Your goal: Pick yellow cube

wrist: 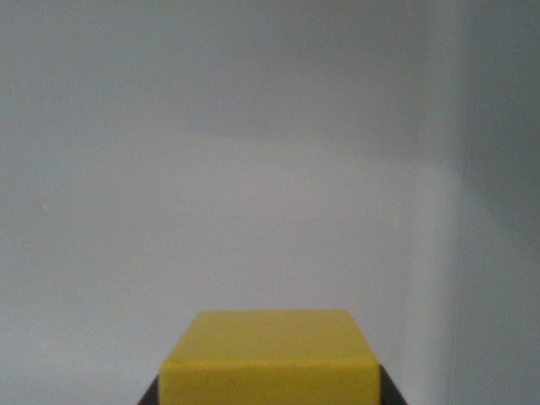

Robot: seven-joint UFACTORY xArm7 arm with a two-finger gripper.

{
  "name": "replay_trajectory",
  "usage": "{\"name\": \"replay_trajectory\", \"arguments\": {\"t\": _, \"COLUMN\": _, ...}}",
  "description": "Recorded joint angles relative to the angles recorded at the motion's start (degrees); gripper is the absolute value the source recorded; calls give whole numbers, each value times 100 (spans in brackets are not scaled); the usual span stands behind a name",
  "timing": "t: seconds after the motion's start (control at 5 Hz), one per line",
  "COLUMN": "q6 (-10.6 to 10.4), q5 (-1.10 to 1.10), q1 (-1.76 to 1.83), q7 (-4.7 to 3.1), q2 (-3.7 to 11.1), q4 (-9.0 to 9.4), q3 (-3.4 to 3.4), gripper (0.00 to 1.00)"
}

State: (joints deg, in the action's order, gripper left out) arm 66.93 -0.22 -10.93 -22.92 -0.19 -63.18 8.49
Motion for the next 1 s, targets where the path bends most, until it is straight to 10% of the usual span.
{"name": "replay_trajectory", "arguments": {"t": 1.0, "q6": 760, "q5": -58, "q1": 13, "q7": 40, "q2": -305, "q4": -459, "q3": 2, "gripper": 100}}
